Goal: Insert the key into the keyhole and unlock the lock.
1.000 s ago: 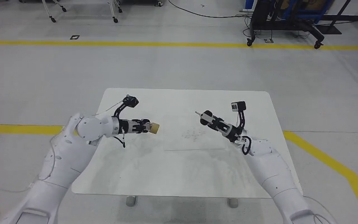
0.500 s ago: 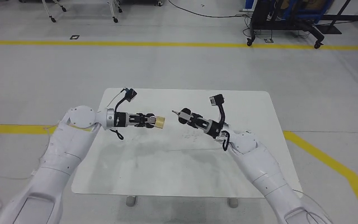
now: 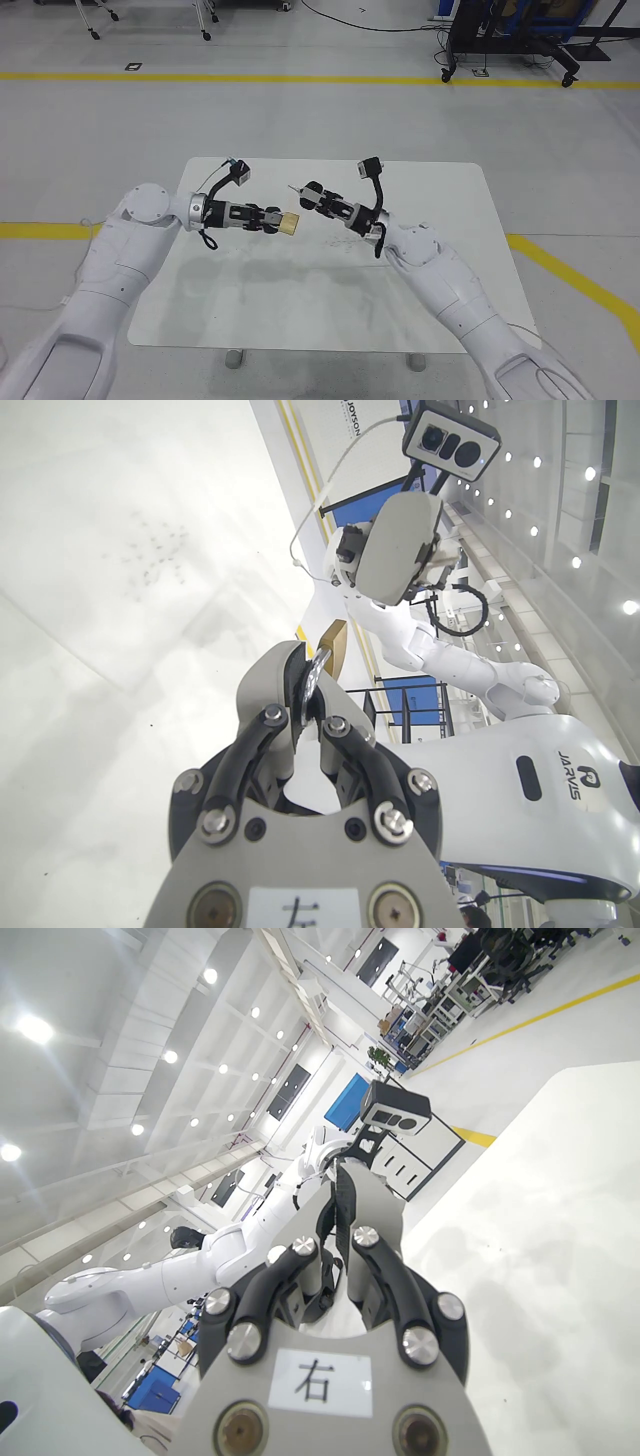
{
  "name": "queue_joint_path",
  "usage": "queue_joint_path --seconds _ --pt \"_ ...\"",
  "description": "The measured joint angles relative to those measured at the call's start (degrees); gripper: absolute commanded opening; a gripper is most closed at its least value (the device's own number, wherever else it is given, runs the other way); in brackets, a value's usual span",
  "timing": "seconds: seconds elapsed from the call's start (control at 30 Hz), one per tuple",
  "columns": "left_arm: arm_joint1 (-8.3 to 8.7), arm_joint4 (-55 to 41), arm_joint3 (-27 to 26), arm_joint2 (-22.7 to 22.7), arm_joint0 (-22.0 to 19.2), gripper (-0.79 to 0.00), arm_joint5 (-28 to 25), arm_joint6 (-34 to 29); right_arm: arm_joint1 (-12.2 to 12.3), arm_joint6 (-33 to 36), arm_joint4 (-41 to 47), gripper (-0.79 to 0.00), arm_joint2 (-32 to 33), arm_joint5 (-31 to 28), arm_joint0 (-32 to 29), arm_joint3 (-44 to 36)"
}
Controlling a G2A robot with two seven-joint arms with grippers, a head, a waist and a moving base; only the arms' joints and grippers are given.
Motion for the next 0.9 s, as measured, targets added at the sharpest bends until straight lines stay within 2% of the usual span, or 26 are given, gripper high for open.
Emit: queue_joint_path --seconds 0.27,0.53,0.67,0.9 --pt "-0.01 -5.1 0.6 0.4 -0.1 -0.785 1.0 -0.9 -1.4 0.6 0.0 -0.785 -3.1 0.3 2.8 3.9" --pt "0.03 -8.9 3.6 -0.5 -0.4 -0.785 1.6 -1.5 -1.1 0.7 -1.0 -0.785 -2.2 -2.9 0.0 1.2" --pt "-0.01 -9.0 4.5 -0.6 -0.5 -0.785 1.7 -1.7 -0.2 0.0 -2.3 -0.785 0.7 -4.0 -1.9 -1.0" --pt "0.09 -4.3 4.4 0.1 -0.7 -0.785 -0.6 0.6 -0.2 0.0 -2.3 -0.785 0.8 -4.0 -1.9 -1.1"
